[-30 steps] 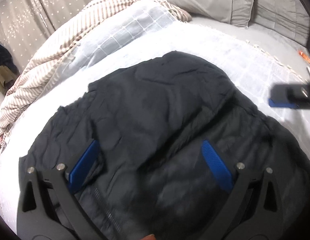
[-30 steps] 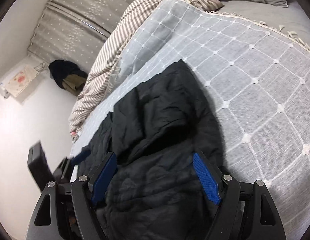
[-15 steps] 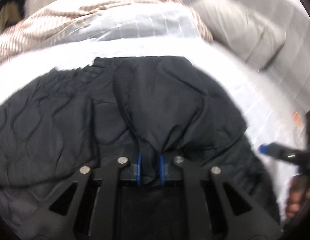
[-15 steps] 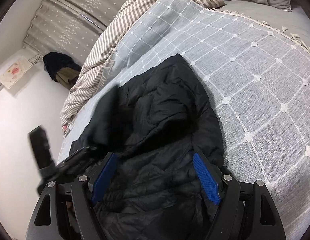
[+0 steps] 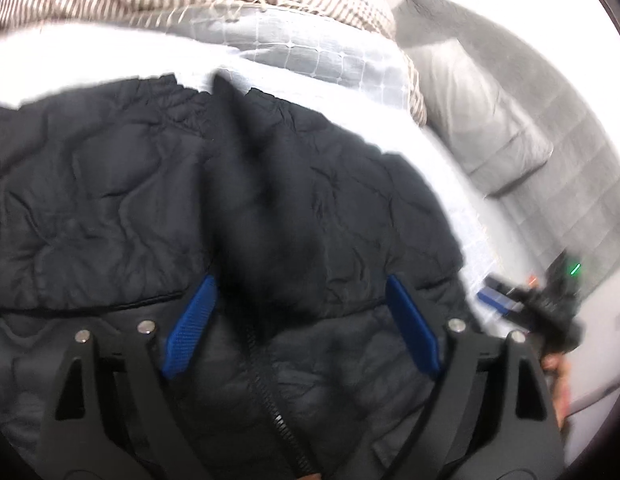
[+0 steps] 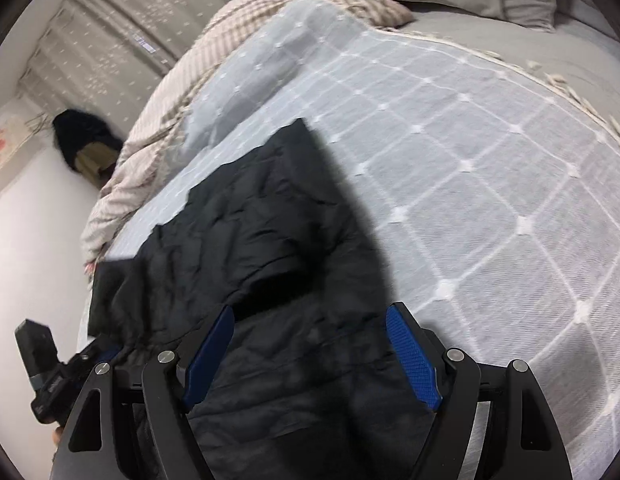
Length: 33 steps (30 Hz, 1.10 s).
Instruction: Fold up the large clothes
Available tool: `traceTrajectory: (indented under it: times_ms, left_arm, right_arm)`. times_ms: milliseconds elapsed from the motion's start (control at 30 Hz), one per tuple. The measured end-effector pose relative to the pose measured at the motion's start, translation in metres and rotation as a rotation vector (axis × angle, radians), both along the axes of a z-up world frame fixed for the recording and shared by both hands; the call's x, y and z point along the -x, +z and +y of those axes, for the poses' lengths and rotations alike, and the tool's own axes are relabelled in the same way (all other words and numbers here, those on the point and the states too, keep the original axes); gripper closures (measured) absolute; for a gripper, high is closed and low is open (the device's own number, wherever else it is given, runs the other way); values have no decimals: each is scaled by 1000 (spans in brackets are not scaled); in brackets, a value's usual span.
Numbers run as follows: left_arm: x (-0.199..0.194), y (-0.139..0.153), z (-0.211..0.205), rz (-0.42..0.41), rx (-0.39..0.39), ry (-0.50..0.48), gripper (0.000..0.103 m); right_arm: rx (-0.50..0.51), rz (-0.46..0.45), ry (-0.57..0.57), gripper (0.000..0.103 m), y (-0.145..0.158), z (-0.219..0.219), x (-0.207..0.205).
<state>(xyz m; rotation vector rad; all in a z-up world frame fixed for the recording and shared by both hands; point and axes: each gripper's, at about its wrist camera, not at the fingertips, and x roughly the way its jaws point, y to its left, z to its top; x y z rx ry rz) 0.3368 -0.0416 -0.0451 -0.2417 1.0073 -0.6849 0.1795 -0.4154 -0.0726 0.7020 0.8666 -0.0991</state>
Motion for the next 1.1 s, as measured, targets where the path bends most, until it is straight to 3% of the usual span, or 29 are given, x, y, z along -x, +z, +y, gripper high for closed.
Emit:
traceTrajectory:
  times_ms: [133,200,267,333,433,533,600,667,800,867,967,1067,1100]
  left_arm:
    - [-9,-4,15,32,146,51,16]
    - [-13,-6,24,23,138,106,16]
    - [-19,-9,26,22,79,186,24]
    - [-26,-12,21,19,-13,219,89]
    - [-24,2,21,-34,4,232,93]
    - [-19,23,25,-121,26,251,94]
    - [-21,25,25,-140,1,260,94]
    - [-30,16,30,-124,-49,270,94]
    - [-39,-18,35,-59,-153,294,93]
    - [-39,-37,31,-34,-222,299,90]
    - [-36,-38,31,-50,-259,308,86]
    - [-33,-29,32,-50,-283,300,64]
    - [-30,-24,33,-51,-285,291,44]
  right_arm:
    - [85,67,-36,23,-12,-6,-1]
    - [147,100,-35,23,-16,-3,-6]
    - [208,123,-22,23,-19,2,-13]
    - [252,131,-4,23,-20,7,-23]
    - [310,121,38,23,-22,17,-42]
    - [384,139,65,23,-28,27,-58]
    - [425,131,72,23,-29,29,-63]
    - [439,116,42,24,-29,25,-63]
    - [355,70,-16,24,-30,11,-51]
    - [373,89,-5,24,-32,14,-52]
    - [423,121,20,23,-31,23,-49]
    - [391,134,12,23,-26,20,-38]
    - [362,137,9,23,-24,18,-33]
